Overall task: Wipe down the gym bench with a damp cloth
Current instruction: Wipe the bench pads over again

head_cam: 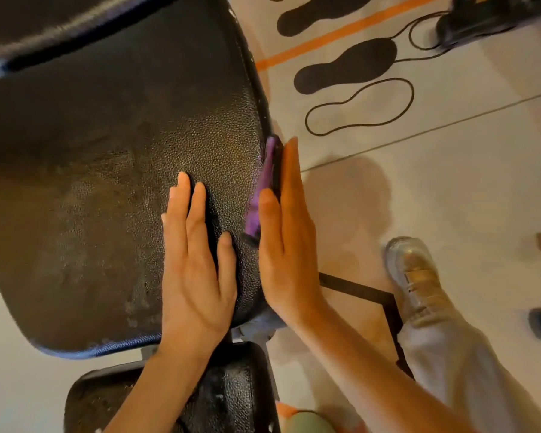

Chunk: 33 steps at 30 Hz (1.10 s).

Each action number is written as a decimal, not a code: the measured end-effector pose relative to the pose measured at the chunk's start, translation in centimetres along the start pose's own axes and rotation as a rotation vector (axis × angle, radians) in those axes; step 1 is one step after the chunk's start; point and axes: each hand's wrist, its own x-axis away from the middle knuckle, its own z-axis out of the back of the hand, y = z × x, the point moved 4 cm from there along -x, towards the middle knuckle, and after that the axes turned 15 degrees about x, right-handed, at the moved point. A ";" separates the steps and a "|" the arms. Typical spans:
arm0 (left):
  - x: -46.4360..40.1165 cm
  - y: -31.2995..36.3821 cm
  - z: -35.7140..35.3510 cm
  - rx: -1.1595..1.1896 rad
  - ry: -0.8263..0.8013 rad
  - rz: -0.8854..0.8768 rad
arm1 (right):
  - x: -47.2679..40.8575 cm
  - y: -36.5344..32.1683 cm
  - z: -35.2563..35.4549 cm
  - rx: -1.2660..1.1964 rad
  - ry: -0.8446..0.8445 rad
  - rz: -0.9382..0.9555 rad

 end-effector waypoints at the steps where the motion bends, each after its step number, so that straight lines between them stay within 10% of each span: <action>1: 0.0 0.1 0.0 -0.001 0.001 -0.001 | 2.1 0.3 -0.1 0.044 -0.006 0.017; 16: -0.1 0.0 0.0 0.002 0.001 0.032 | 7.1 1.3 0.0 0.389 -0.027 0.271; 22: 0.0 0.0 0.0 -0.001 -0.020 0.062 | -6.8 -0.6 1.1 -0.171 -0.056 -0.044; 28: -0.5 0.3 0.7 0.066 -0.038 0.057 | 2.2 -0.1 1.0 0.176 -0.036 0.165; 33: -6.0 0.8 1.2 0.109 0.044 0.003 | -10.3 -0.8 0.8 -0.191 -0.118 -0.136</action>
